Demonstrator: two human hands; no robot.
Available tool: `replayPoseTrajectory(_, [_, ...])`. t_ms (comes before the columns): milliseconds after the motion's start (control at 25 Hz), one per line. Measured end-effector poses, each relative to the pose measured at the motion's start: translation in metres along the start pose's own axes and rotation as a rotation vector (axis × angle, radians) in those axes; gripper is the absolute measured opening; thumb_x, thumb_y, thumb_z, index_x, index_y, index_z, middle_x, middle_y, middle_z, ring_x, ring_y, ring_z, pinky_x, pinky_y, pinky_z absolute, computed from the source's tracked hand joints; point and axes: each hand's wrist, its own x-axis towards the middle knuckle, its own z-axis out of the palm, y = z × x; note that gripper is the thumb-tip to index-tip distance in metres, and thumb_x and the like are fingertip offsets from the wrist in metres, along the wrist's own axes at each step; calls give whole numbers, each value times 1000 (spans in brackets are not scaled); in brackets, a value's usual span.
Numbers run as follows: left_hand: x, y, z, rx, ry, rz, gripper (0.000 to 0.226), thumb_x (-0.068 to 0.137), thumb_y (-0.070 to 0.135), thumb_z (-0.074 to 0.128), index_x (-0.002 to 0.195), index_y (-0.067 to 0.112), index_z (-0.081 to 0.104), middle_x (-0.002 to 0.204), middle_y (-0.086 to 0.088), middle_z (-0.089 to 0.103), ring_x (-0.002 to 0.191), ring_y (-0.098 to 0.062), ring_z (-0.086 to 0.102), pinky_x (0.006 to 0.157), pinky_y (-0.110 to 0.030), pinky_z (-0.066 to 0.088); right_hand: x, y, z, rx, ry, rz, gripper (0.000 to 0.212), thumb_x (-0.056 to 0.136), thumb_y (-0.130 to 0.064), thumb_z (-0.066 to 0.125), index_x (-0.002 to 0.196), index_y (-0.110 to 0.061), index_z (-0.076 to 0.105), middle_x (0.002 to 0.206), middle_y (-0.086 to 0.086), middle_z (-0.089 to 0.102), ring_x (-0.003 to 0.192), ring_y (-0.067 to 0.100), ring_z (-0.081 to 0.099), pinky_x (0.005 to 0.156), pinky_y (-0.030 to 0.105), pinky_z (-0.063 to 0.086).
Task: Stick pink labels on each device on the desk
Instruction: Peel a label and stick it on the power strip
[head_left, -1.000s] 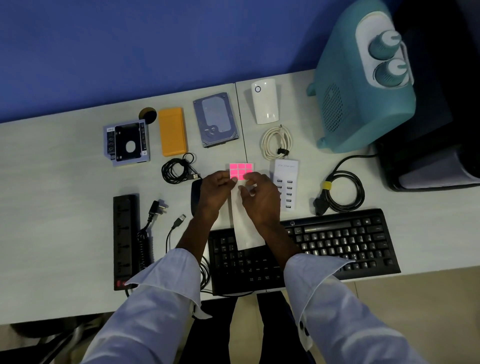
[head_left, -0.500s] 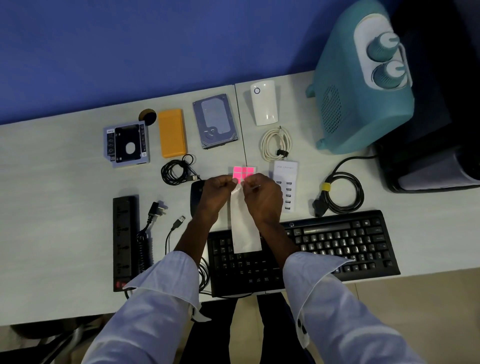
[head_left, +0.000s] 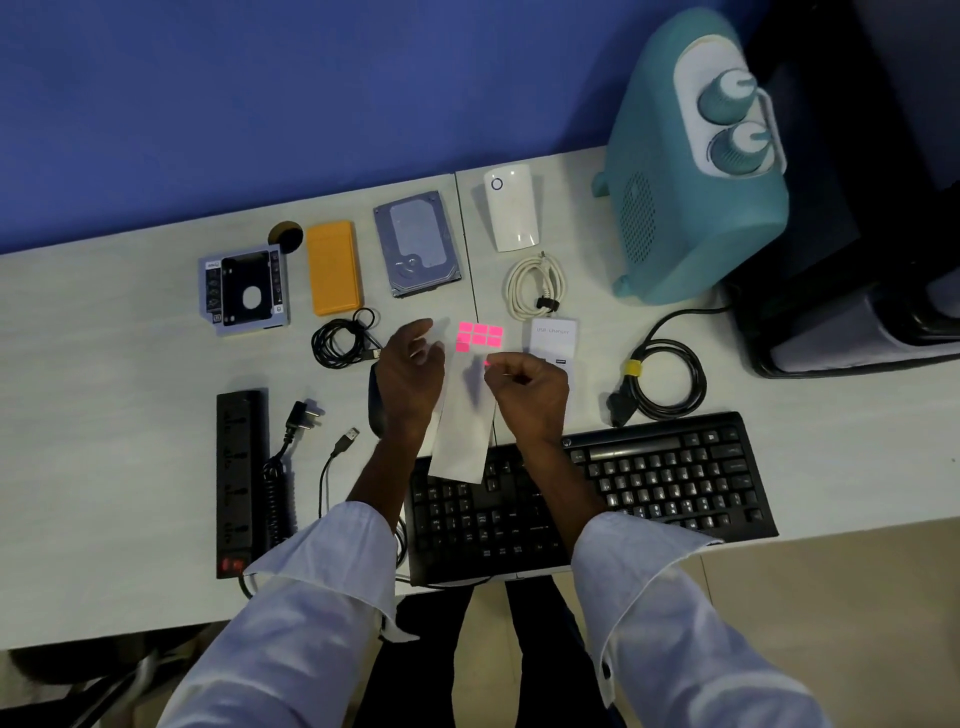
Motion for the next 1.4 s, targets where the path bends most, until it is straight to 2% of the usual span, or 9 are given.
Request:
replayPoseTrajectory(80, [-16, 2, 3, -1, -42, 99, 29, 86, 0, 63, 115, 3, 64, 115, -5, 67, 98, -15, 64, 74, -5, 47, -5, 2, -11, 51, -11, 2, 15, 78, -11, 70, 87, -18, 79, 79, 3, 77, 75, 25, 73, 75, 37, 59])
replayPoseTrajectory(160, [-37, -2, 10, 21, -130, 207, 26, 86, 1, 65, 111, 7, 66, 112, -4, 69, 96, -16, 66, 77, -17, 52, -12, 8, -25, 71, 18, 14, 23, 76, -8, 68, 94, -20, 76, 80, 9, 77, 77, 29, 73, 78, 38, 58])
replayPoseTrajectory(320, [-91, -13, 28, 321, -332, 441, 31, 85, 24, 66, 115, 17, 64, 113, 3, 66, 104, -12, 60, 91, -28, 50, -37, 22, -61, 116, 89, 38, 19, 81, 1, 70, 92, -12, 77, 83, 8, 77, 78, 23, 72, 79, 40, 61])
replayPoseTrajectory(480, [-120, -24, 35, 607, -448, 564, 65, 73, 51, 66, 128, 19, 55, 130, -4, 56, 118, -21, 52, 97, -36, 46, -60, 30, -89, 145, 159, 85, 14, 80, -2, 73, 80, -15, 77, 75, 8, 76, 70, 21, 71, 74, 41, 61])
replayPoseTrajectory(760, [-153, -35, 42, 901, -610, 718, 117, 51, 83, 53, 142, 12, 41, 141, -18, 45, 129, -35, 44, 102, -47, 41, -103, 57, -118, 227, 260, 117, 6, 82, -6, 73, 86, -8, 76, 77, 9, 76, 67, 20, 71, 69, 36, 60])
replayPoseTrajectory(1000, [-161, -33, 60, 1183, -712, 741, 144, 39, 84, 64, 153, 15, 11, 150, -25, 26, 137, -41, 28, 108, -55, 30, -143, 85, -139, 242, 343, 80, 14, 82, -3, 70, 85, -13, 79, 80, 4, 77, 71, 10, 69, 75, 32, 59])
replayPoseTrajectory(1120, [-163, -27, 64, 1232, -711, 748, 147, 39, 77, 72, 154, 18, 1, 148, -27, 24, 132, -42, 31, 107, -52, 30, -153, 93, -146, 261, 364, 92, 12, 83, -2, 70, 87, -9, 78, 78, 5, 76, 66, 9, 66, 64, 26, 55])
replayPoseTrajectory(1240, [-159, -20, 64, 1159, -749, 768, 144, 37, 74, 69, 153, 25, 0, 138, -24, 35, 121, -39, 41, 101, -48, 41, -163, 92, -156, 358, 353, 117, 8, 85, 1, 70, 91, 1, 75, 76, 11, 72, 61, 13, 63, 55, 18, 47])
replayPoseTrajectory(1400, [-138, 19, 52, 911, -1050, 455, 130, 48, 52, 79, 152, 33, 4, 145, -7, 39, 130, -24, 42, 104, -36, 39, -165, 79, -163, 526, 330, 155, 10, 85, 1, 70, 95, 3, 71, 75, 9, 70, 58, 12, 61, 51, 20, 45])
